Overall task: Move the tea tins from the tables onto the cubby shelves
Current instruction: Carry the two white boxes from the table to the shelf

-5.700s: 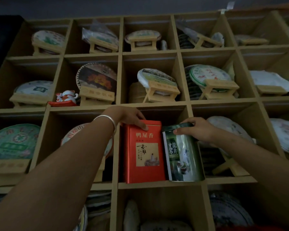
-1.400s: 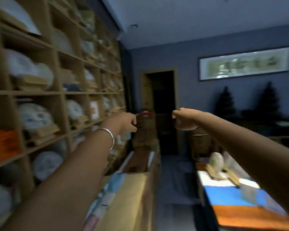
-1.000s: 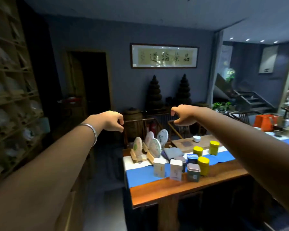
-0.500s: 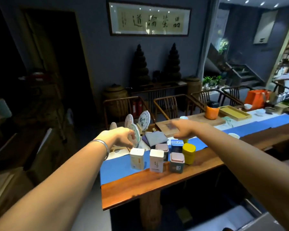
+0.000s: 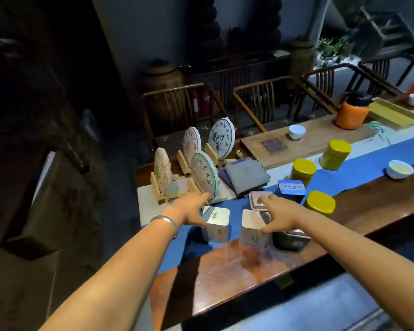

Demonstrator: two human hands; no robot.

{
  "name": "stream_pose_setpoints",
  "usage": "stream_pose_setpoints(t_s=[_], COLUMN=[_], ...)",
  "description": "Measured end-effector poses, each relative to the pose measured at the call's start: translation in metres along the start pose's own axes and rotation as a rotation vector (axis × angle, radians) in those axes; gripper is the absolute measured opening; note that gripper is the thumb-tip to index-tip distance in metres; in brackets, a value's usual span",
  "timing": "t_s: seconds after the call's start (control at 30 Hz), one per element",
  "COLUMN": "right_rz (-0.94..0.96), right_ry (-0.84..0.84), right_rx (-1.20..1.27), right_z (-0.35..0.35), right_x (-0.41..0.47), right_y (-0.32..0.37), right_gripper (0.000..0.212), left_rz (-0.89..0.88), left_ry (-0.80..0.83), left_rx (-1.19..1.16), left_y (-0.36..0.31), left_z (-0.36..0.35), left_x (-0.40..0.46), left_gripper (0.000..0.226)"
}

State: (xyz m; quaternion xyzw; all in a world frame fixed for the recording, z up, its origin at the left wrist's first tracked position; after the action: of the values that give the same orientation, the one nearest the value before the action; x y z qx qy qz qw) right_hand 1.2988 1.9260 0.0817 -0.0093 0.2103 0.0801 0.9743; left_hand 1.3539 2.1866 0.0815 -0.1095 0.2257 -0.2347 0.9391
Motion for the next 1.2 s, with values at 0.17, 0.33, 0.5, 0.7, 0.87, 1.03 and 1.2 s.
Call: stream_pose_setpoints(t_s=[0.17, 0.33, 0.5, 0.7, 0.87, 1.03, 1.2], right_rz=[0.015, 0.074, 0.116, 0.296, 0.566, 0.881, 1.102], right_ry=[-0.016, -0.034, -0.032, -0.044, -0.023, -0.083, -0.131], right_rx=[0.031, 0.093, 0.178, 0.177, 0.139, 0.022, 0.005], right_z=[-0.047, -0.062, -0.056, -0.019, 0.031, 0.081, 0.113], right_x=[0.028, 0.045, 0.053, 0.058, 0.055, 0.037, -0.025], right_y=[-0.009, -0.016, -0.019, 0.004, 0.06, 0.165, 0.29], right_gripper=[0.099, 0.079, 0.067, 0.06, 0.068, 0.068, 0.065], left_rz=[-0.078, -0.115, -0.075, 0.055, 0.199, 0.373, 0.598], left_ry=[0.059, 0.049, 0.075, 0.074, 0.012, -0.165, -0.319], left_rx=[-0.043, 0.049, -0.035, -0.162, -0.269, -0.244, -0.226], left_y=[0.0, -0.002, 0.005, 0.01, 0.024, 0.047, 0.055], left_z=[-0.03, -0.055, -0.048, -0.02, 0.006, 0.033, 0.052], left_x=[0.045, 0.066, 0.068, 0.036, -0.037, -0.161, -0.326], left_gripper=[0.094, 0.055, 0.052, 0.069, 0.063, 0.055, 0.061])
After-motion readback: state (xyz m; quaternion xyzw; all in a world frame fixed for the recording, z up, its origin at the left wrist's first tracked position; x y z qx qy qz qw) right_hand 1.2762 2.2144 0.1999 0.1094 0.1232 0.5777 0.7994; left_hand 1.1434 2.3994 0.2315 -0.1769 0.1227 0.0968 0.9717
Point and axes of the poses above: each hand's wrist, its own x-axis towards the middle knuckle, its own z-axis out of the back of the hand, y = z × x, the point moved 1 cm from there along x, towards the middle knuckle, and after that the axes turned 8 degrees about -x, right-handed, at the moved point
